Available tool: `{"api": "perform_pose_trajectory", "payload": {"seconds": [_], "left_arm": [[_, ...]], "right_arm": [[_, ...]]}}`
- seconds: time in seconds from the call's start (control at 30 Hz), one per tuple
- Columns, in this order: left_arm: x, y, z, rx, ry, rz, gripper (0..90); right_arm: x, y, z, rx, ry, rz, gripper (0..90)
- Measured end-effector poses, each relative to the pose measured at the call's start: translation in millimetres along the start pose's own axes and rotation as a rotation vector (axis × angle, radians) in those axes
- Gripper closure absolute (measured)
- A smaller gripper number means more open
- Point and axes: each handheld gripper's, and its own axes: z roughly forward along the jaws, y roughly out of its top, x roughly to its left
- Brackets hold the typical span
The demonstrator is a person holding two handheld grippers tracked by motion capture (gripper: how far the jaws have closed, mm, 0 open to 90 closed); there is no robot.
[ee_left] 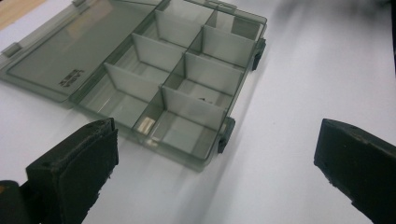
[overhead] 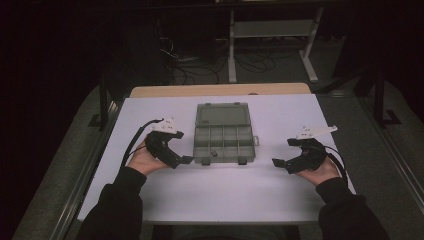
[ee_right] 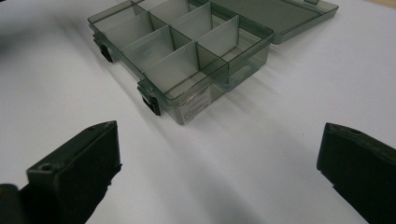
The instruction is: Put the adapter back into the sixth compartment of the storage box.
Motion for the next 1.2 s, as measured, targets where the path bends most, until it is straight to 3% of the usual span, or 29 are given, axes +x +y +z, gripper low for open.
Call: {"api": "perform_pose_trajectory", "payload": {"seconds": [0.37,0.6,1.2], "left_arm": [[2.7,-22.8,-18.3,-0.036,0.045,-0.046,0.0],[6.4,-36.9,-31.5,-0.088,0.080,-0.082,0.0],[10.1,-58.4,-45.2,-0.121,0.127,-0.131,0.0]], "right_arm": [[0.5,-0.2,-0.1,0.002,-0.002,0.003,0.0],[0.5,-0.3,0.1,0.004,-0.002,0.001,0.0],[0.7,-0.2,-0.5,0.002,-0.003,0.003,0.0]]}}
